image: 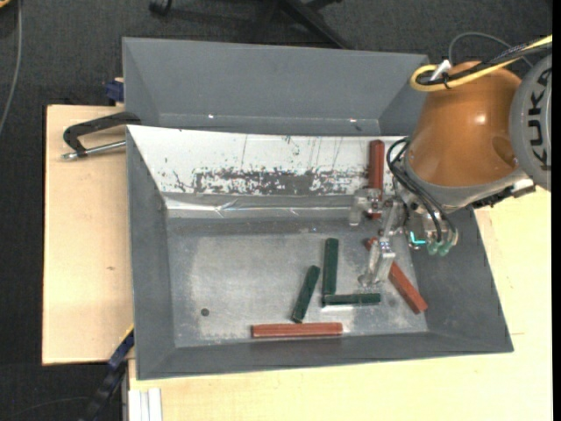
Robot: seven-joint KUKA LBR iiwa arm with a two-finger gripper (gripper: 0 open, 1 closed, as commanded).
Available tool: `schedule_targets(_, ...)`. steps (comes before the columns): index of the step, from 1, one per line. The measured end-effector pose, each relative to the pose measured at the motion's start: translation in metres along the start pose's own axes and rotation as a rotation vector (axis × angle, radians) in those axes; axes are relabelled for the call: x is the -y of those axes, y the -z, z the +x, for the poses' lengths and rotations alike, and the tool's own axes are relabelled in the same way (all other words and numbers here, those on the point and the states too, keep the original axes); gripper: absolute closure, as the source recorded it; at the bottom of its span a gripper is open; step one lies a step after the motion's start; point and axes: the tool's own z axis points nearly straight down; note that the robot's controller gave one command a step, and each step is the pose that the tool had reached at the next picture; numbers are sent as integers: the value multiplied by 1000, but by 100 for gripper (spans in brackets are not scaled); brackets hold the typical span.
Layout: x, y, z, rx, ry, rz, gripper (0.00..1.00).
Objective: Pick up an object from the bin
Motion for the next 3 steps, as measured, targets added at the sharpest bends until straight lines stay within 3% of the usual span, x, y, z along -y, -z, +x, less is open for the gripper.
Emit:
schedule_targets(1,0,0,0,1,0,0,0)
schedule_targets(2,-20,-50,7,2,141,0,0)
schedule_targets(3,-38,-64,20,-1,542,0,0)
